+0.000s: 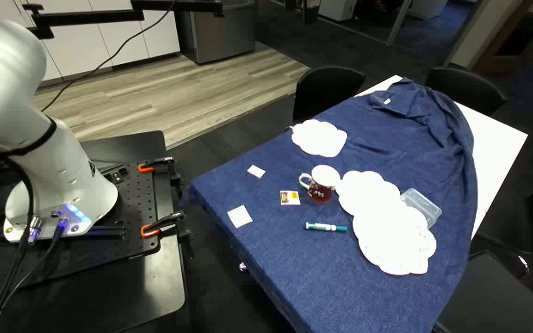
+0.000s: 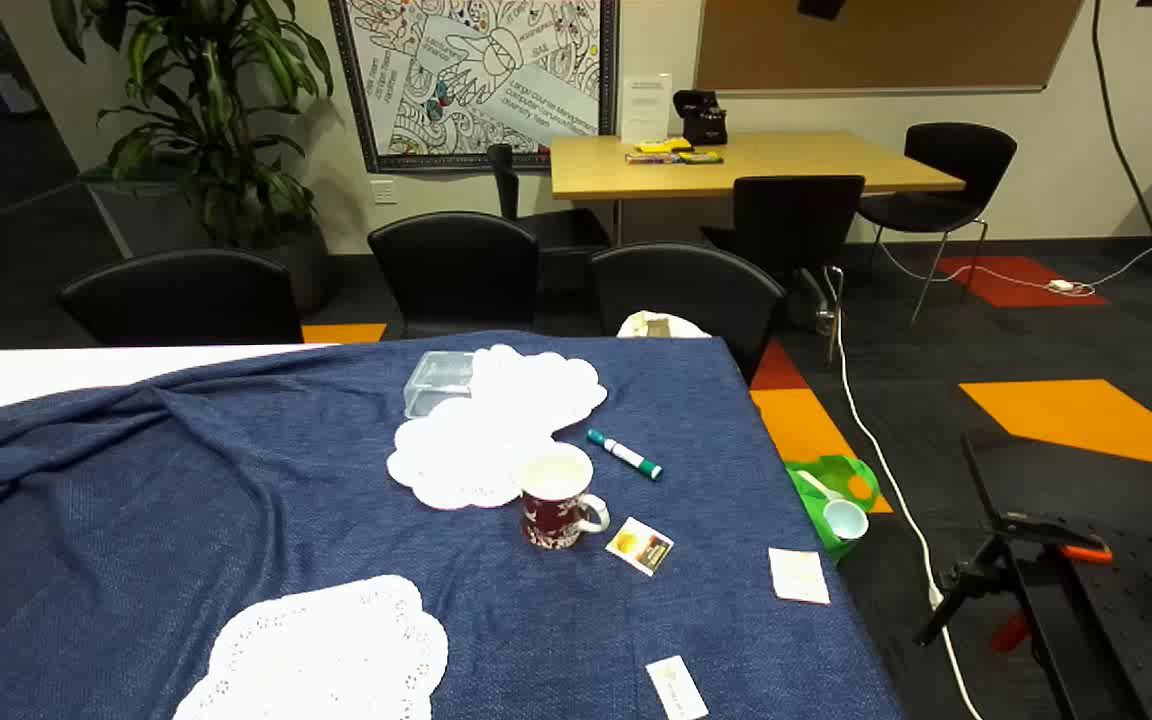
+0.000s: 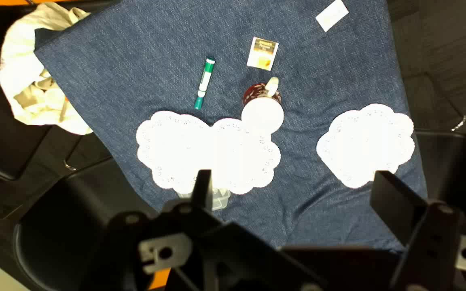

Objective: Put the blue marker inside the maroon mug

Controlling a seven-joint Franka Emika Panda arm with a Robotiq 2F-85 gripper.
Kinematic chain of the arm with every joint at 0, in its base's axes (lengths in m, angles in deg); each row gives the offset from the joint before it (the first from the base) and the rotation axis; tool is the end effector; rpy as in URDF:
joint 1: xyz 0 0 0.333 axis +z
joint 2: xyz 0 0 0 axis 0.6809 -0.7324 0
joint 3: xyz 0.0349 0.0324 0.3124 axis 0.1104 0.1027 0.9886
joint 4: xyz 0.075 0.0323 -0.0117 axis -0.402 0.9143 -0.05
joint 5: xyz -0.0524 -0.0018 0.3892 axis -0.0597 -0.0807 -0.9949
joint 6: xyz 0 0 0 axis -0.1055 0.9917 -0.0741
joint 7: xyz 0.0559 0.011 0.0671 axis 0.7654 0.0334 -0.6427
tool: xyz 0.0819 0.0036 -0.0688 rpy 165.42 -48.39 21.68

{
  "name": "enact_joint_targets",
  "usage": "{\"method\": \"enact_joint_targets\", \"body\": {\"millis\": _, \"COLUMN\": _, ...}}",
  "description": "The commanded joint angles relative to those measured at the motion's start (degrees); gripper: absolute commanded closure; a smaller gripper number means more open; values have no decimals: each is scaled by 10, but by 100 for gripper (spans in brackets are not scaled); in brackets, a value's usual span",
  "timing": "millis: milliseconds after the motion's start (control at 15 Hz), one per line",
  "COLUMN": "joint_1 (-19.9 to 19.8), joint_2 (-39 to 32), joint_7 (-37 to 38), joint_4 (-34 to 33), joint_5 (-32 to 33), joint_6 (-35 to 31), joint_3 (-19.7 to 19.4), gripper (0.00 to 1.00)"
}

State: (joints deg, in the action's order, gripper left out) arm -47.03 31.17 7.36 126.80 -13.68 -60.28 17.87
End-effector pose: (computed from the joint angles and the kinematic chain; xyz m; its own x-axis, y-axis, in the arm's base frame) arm 0.4549 -0.0508 0.5788 0.9720 -0.0729 0.2233 -0.0877 -0.9945 0.0572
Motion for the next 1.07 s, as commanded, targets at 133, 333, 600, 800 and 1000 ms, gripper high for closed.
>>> {"method": "enact_joint_targets", "body": {"millis": 133, "joint_1": 4, "joint_2": 0, "joint_7": 1, "joint_4": -2, "joint_5": 1, "joint_6": 2, "joint_3": -3, "gripper": 0}}
{"method": "enact_joint_targets", "body": {"millis": 333, "joint_1": 4, "joint_2": 0, "joint_7": 1, "joint_4": -2, "joint_5": 1, "joint_6": 2, "joint_3": -3, "gripper": 0}}
{"method": "enact_joint_targets", "body": {"millis": 600, "joint_1": 0, "joint_2": -19, "joint_7": 16, "joint_4": -19, "joint_5": -2, "joint_6": -10, "joint_3": -5, "gripper": 0}}
{"method": "enact_joint_targets", "body": {"millis": 800, "joint_1": -4, "joint_2": -47, "joint_7": 22, "joint_4": -38, "joint_5": -10, "joint_6": -23, "joint_3": -13, "gripper": 0}}
{"method": "enact_joint_targets", "body": {"millis": 1000, "joint_1": -7, "joint_2": -85, "joint_7": 20, "joint_4": -58, "joint_5": -17, "joint_6": -39, "joint_3": -26, "gripper": 0}}
